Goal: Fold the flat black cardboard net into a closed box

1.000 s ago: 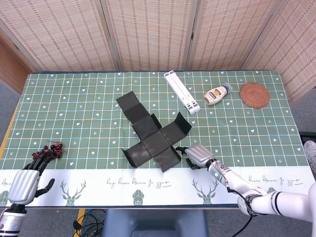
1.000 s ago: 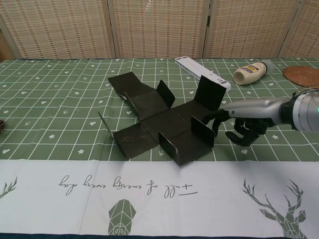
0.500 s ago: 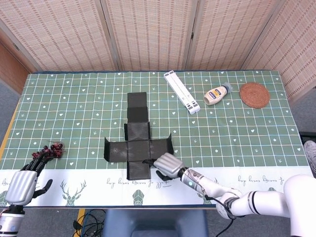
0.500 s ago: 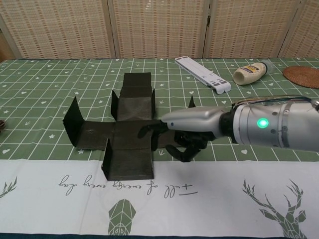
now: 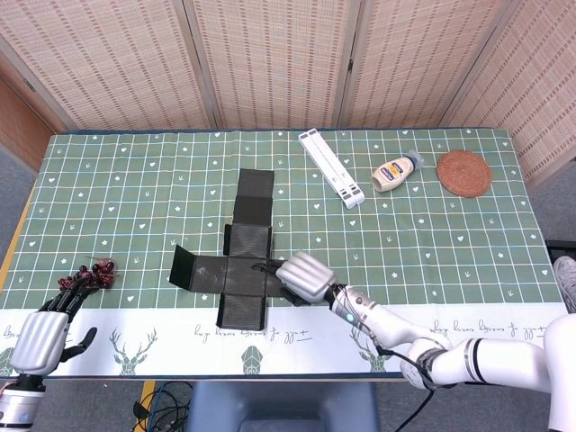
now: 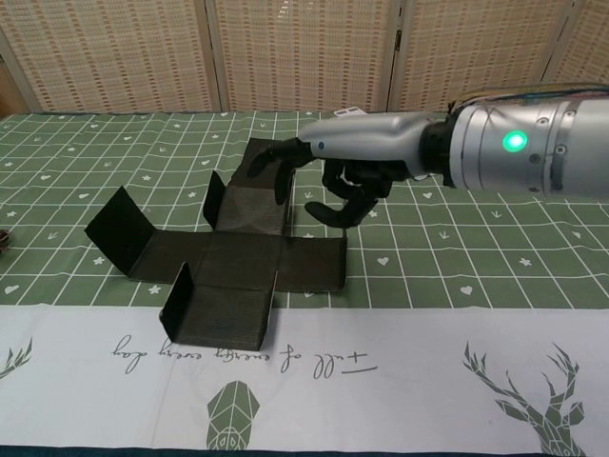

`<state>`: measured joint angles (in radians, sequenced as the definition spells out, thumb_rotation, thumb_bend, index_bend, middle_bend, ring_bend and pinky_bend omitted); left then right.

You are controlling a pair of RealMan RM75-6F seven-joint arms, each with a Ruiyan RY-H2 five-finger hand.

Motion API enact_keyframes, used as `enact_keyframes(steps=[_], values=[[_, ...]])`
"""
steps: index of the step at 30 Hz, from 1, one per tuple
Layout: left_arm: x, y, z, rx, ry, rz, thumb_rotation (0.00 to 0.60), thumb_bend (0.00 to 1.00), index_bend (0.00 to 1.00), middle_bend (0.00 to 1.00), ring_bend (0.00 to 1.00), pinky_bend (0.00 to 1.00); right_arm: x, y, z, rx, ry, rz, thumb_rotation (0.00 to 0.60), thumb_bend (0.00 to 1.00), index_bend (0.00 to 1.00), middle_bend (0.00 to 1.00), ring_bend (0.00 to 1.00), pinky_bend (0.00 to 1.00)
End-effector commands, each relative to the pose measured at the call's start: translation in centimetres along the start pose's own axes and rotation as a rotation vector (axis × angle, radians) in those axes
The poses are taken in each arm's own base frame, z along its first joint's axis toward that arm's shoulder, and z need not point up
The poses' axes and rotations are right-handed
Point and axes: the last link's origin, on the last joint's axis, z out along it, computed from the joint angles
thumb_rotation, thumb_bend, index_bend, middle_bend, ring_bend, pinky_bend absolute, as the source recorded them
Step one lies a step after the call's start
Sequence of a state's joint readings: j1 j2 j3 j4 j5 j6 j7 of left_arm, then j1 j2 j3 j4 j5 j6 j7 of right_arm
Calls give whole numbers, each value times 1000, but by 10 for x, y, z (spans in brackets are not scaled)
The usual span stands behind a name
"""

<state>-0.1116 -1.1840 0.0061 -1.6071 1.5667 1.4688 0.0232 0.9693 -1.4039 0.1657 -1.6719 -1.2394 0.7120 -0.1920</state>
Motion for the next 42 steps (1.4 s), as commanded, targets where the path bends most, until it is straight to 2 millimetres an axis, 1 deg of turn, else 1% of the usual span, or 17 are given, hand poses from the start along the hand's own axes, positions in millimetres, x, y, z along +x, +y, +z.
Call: enact_keyframes(steps=[1, 4, 5, 6, 7, 8, 9, 10, 12, 19, 23, 28, 32, 35, 37, 42], values=[[1, 0, 0, 2, 2, 0, 600, 313, 203, 138, 220, 357, 13, 8, 13, -26, 13, -50, 600, 569, 91, 267, 829, 990], [1, -1, -2, 6, 2, 0, 600, 313, 203, 138, 220, 357, 19, 12, 28, -45, 15, -71, 600, 539, 90, 267, 829, 990], [1, -2, -2, 8, 1, 0, 600, 312, 202, 138, 220, 357, 19, 13, 32, -51, 9, -74, 600, 547, 91, 267, 829, 990], [1, -2, -3, 10, 0, 1, 600, 312, 202, 138, 220, 357, 19, 14, 38, -57, 2, -77, 600, 576, 91, 267, 829, 990], [1, -3, -3, 12, -2, 0, 600, 312, 202, 138, 220, 357, 20, 15, 43, -64, -5, -79, 600, 654, 91, 267, 829, 990], [1, -4, -4, 15, -1, 0, 600, 313, 202, 138, 220, 357, 19, 17, 50, -73, -16, -81, 600, 765, 91, 267, 829, 990], [1, -4, -5, 18, -1, 0, 600, 313, 202, 138, 220, 357, 19, 18, 55, -82, -25, -81, 600, 855, 91, 267, 829, 990], [1, -5, -6, 21, -1, -1, 600, 312, 202, 138, 220, 357, 18, 19, 60, -90, -35, -79, 600, 931, 91, 267, 829, 990], [1, -7, -7, 29, -1, 0, 600, 312, 202, 138, 220, 357, 17, 20, 71, -109, -55, -65, 600, 992, 91, 267, 829, 993], [1, -12, -11, 46, -4, 0, 600, 313, 202, 137, 220, 357, 9, 23, 102, -157, -95, -25, 600, 1000, 91, 267, 829, 1000], [2, -13, -12, 50, -4, 0, 600, 312, 202, 138, 220, 357, 7, 21, 115, -171, -98, -20, 600, 1000, 91, 267, 829, 1000], [2, -13, -12, 50, -6, 1, 600, 312, 202, 138, 220, 357, 2, 27, 128, -203, -127, -52, 600, 1000, 91, 267, 829, 1000], [1, -13, -13, 54, -7, 0, 600, 312, 202, 138, 220, 357, -2, 36, 129, -231, -166, -97, 600, 1000, 91, 267, 828, 1000], [1, -14, -13, 55, -9, -2, 600, 313, 202, 138, 220, 357, -4, 44, 122, -247, -191, -143, 600, 1000, 91, 273, 829, 1000], [0, -14, -13, 55, -10, -2, 600, 313, 202, 138, 220, 357, -4, 49, 115, -257, -206, -159, 600, 1000, 91, 292, 829, 1000], [0, -12, -12, 46, -7, -7, 600, 312, 202, 138, 220, 357, -4, 62, 86, -289, -261, -206, 600, 1000, 91, 307, 829, 1000]])
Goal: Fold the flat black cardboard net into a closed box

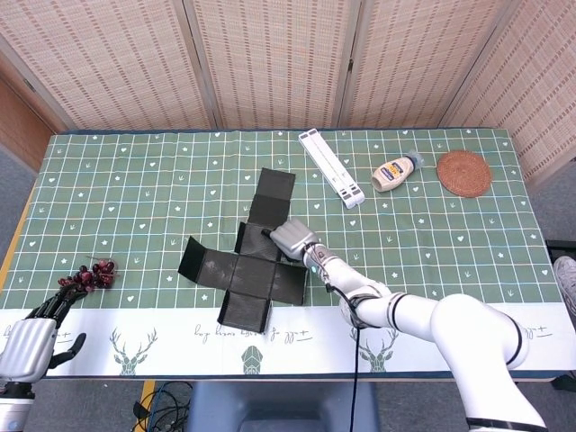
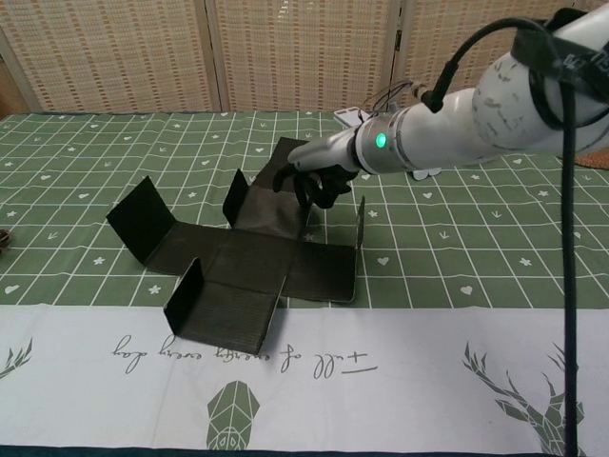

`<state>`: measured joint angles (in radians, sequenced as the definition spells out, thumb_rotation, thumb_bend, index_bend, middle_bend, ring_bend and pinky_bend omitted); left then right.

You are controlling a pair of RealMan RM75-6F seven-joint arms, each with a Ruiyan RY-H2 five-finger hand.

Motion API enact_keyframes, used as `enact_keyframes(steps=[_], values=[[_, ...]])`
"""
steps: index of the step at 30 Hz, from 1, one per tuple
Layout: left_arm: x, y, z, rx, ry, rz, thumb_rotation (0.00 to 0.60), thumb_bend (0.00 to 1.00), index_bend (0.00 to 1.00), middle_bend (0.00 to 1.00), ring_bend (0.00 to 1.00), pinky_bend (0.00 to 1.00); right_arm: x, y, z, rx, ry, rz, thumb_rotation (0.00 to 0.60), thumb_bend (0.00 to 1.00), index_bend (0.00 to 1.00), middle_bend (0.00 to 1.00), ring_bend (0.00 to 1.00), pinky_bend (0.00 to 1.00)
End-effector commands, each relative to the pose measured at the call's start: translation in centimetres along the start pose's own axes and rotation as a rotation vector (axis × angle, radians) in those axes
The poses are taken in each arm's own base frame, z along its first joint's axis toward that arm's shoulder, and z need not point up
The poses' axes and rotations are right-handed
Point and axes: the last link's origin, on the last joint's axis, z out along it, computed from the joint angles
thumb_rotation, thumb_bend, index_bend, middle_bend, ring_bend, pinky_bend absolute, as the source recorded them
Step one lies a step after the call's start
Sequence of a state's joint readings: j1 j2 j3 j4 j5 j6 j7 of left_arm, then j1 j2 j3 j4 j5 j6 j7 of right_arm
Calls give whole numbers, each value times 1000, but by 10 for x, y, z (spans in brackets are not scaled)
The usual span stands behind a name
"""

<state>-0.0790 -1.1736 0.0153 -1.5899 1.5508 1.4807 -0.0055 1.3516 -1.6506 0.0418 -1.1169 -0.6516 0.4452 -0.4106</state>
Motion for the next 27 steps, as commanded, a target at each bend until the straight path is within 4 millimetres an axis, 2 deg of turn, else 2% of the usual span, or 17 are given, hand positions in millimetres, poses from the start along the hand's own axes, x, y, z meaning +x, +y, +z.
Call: enact_keyframes(steps=[1, 4, 10, 13, 15, 17, 18, 19, 20, 22, 25, 27], values=[[0, 1, 1, -6, 2, -2, 600, 312, 202, 138, 220, 357, -7, 19, -22, -38, -38, -49, 600, 1000, 91, 309, 829, 1000], [-1, 3, 2, -15, 1, -3, 600, 312, 201, 138, 220, 357, -15, 26, -39, -52, -69, -54, 600, 1000, 91, 309, 829, 1000], [-1, 5, 3, -29, 0, -5, 600, 313, 201, 138, 220, 357, -37, 37, -86, -41, -161, -66, 600, 1000, 91, 309, 829, 1000], [-2, 5, 4, -30, -1, -5, 600, 312, 201, 137, 220, 357, -38, 37, -104, -23, -149, -50, 600, 997, 94, 310, 829, 1000], [-2, 7, 5, -34, -3, -5, 600, 312, 201, 137, 220, 357, -34, 37, -110, -12, -103, -31, 600, 904, 99, 311, 828, 1000], [-2, 8, 5, -40, -2, -6, 600, 313, 201, 138, 220, 357, -30, 40, -116, -5, -41, -20, 600, 697, 101, 312, 829, 1000], [-2, 9, 6, -42, -1, -5, 600, 313, 201, 138, 220, 357, -28, 41, -117, -3, -13, -16, 600, 649, 101, 311, 828, 1000], [-2, 9, 6, -42, 0, -6, 600, 313, 201, 138, 220, 357, -27, 44, -118, -5, 22, -9, 600, 535, 101, 305, 828, 1000], [-2, 9, 6, -42, 0, -6, 600, 313, 200, 138, 220, 357, -26, 46, -117, -9, 45, -6, 600, 470, 101, 297, 828, 1000], [-2, 10, 6, -42, -1, -7, 600, 313, 200, 138, 220, 357, -27, 50, -116, -16, 78, -8, 600, 274, 97, 248, 828, 1000], [-2, 10, 5, -42, -5, -7, 600, 312, 200, 138, 220, 357, -31, 54, -111, -29, 80, -15, 600, 69, 16, 138, 805, 1000], [-2, 10, 5, -41, -7, -7, 600, 312, 200, 138, 220, 357, -34, 55, -107, -38, 59, -31, 600, 8, 0, 66, 778, 1000]])
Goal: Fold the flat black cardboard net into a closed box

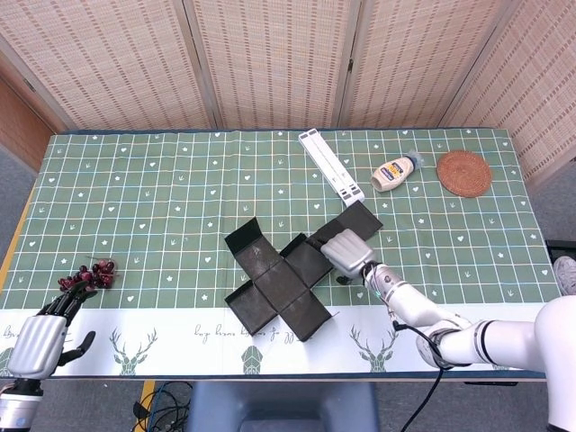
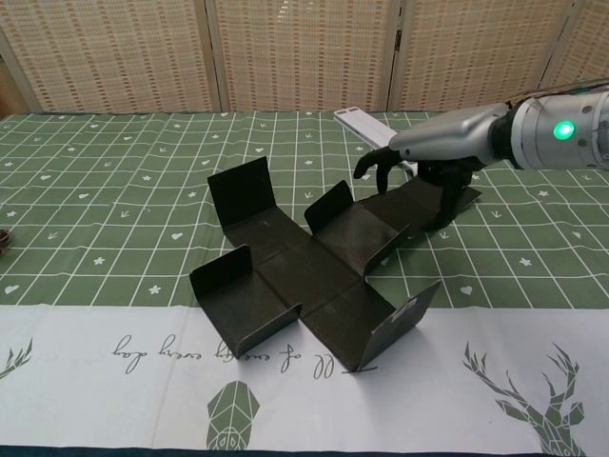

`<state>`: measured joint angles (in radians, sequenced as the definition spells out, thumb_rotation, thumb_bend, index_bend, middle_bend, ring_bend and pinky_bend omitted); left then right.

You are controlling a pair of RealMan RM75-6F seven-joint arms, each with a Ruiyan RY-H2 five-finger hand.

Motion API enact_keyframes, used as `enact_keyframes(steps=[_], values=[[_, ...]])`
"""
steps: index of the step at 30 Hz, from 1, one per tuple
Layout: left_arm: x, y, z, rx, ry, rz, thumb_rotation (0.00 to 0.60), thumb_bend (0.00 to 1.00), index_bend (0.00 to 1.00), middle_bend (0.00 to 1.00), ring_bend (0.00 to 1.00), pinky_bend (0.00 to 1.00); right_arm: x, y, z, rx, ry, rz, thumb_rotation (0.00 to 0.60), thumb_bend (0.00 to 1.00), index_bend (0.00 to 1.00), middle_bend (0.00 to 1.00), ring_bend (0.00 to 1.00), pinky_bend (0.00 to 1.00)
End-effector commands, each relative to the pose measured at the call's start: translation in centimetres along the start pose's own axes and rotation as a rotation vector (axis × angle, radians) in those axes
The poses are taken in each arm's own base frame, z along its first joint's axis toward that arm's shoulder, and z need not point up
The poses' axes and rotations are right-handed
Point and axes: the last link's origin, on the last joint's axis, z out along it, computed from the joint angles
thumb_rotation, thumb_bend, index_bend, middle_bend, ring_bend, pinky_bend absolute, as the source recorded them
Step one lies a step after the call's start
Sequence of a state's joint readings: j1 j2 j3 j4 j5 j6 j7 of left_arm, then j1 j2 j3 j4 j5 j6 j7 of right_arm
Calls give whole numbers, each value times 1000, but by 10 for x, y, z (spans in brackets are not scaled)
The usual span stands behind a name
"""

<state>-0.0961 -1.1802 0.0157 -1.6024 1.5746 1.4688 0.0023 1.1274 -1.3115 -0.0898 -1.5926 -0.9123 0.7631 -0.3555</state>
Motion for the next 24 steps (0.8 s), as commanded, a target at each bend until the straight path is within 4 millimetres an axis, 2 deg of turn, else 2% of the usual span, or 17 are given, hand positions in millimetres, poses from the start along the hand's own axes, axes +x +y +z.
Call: enact_keyframes(steps=[1, 4, 12, 24], values=[[0, 0, -1, 1, -1, -1, 600, 312, 200, 138, 220, 357, -6, 0, 7, -15, -26, -20, 600, 0, 0, 37, 766, 1000], [1, -1, -2, 6, -2, -2, 600, 312, 200, 137, 220, 357, -9, 1, 10, -34, -33, -28, 600, 0, 0, 2, 753, 1000], [-1, -1, -1, 6, -10, -5, 600, 312, 198, 138, 220, 357, -17, 14, 15, -93, -65, -26, 600, 0, 0, 0, 751, 1000], [0, -1, -1, 10, -10, -4, 600, 313, 198, 138, 220, 357, -23, 28, 51, -149, -98, -46, 600, 0, 0, 62, 750, 1000]])
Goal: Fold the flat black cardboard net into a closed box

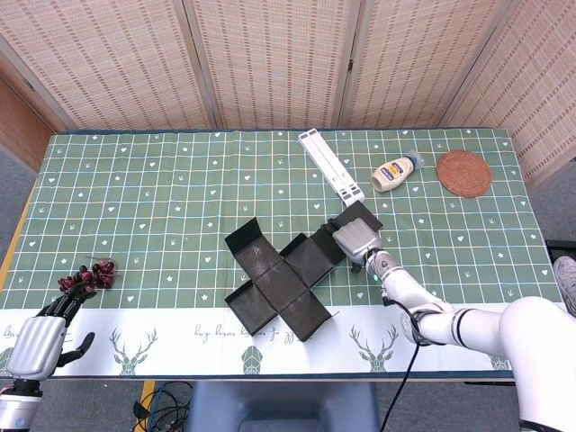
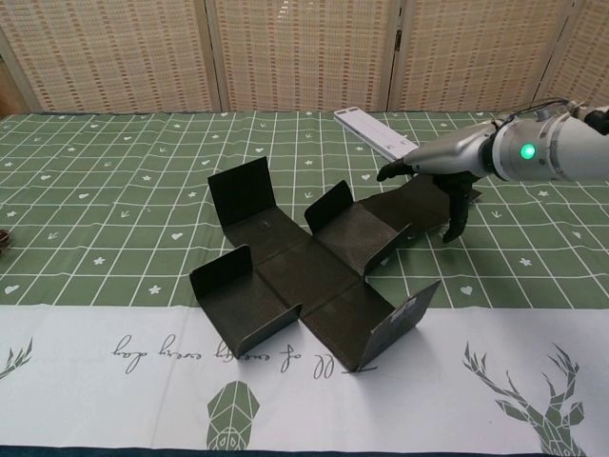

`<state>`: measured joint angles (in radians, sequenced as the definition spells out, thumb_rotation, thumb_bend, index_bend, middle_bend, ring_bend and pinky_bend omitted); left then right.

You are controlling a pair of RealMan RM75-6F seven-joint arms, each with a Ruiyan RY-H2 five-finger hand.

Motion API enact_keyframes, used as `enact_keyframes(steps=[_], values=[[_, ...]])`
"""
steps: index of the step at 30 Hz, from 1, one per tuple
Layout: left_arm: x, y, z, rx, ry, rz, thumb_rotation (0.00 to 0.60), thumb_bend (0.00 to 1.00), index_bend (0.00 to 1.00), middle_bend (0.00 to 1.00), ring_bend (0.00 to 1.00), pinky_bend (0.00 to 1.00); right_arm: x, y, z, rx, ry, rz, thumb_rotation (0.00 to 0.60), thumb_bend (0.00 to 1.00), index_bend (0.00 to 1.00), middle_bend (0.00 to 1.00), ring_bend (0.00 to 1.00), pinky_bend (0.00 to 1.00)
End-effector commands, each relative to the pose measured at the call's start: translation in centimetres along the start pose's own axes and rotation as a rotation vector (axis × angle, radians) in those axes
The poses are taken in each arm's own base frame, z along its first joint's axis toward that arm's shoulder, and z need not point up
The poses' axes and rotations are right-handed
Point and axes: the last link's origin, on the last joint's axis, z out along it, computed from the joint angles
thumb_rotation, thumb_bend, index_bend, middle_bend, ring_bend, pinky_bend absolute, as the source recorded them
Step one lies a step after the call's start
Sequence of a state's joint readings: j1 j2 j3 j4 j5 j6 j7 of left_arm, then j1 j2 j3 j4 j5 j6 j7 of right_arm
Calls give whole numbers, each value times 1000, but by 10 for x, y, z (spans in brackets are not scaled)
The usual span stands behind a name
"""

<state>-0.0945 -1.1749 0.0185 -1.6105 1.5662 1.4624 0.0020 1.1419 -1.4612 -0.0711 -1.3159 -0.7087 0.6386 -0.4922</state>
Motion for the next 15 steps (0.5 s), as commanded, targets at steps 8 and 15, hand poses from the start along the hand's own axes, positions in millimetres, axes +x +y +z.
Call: enact_keyframes(steps=[8, 15], values=[[1, -1, 0, 8, -1, 3, 600, 313, 198, 138, 220, 357, 0, -15, 26, 29, -1, -64, 600, 0, 0, 93, 751, 1000], [0, -2, 0, 11, -3, 2, 600, 313, 198, 137, 220, 357, -2, -21, 34, 39, 0, -105, 600, 0, 0, 112, 752, 1000]])
